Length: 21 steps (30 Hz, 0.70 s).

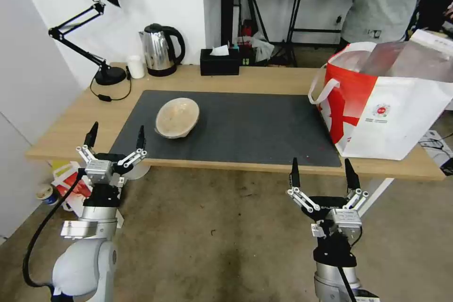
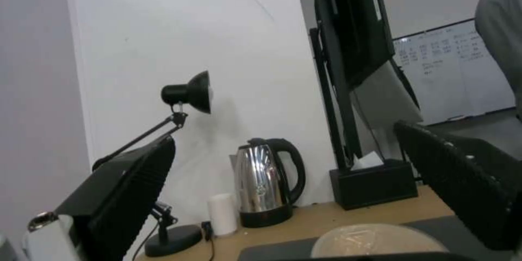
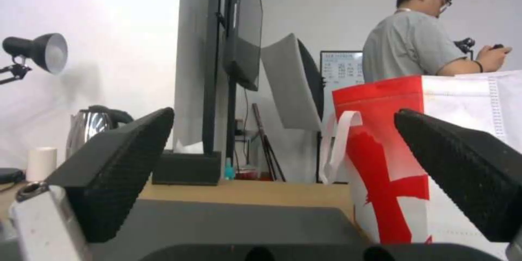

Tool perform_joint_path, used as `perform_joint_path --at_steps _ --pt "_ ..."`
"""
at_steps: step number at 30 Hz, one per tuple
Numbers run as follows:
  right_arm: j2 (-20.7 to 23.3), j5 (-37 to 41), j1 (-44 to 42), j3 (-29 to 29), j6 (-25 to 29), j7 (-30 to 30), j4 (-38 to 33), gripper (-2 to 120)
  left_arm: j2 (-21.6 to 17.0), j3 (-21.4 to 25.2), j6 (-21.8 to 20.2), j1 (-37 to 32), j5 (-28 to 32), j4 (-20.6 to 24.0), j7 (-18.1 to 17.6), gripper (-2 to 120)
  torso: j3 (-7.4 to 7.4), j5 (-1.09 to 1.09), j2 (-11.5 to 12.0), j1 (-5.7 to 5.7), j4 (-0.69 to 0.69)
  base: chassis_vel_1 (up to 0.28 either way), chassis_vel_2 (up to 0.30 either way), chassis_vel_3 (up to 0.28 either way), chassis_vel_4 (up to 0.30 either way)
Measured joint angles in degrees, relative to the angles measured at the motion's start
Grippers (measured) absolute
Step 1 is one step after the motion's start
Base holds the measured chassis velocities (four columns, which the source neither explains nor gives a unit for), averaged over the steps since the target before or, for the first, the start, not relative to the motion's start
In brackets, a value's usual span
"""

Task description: Pick up the trash from the table and place it into the takeout bag.

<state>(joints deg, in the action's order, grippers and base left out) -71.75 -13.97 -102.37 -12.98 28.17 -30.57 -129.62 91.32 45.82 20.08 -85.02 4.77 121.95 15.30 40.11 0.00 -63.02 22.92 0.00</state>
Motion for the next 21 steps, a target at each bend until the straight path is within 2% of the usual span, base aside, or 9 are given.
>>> perform_joint_path --at_steps 16,21 --pt "0.0 -1.3 -1.3 0.2 0.7 -0.9 0.1 100 0.0 0.1 0.0 -0.1 0.0 0.3 0.0 100 0.0 0.0 0.0 0.0 0.0 0.0 0.0 0.0 0.0" --pt "0.0 -1.3 -1.3 0.2 0.6 -0.9 0.1 100 -0.5 0.6 1.7 -0.3 -0.1 0.1 0.3 100 0.0 -0.01 0.0 0.0 0.0 0.0 0.0 0.0 0.0"
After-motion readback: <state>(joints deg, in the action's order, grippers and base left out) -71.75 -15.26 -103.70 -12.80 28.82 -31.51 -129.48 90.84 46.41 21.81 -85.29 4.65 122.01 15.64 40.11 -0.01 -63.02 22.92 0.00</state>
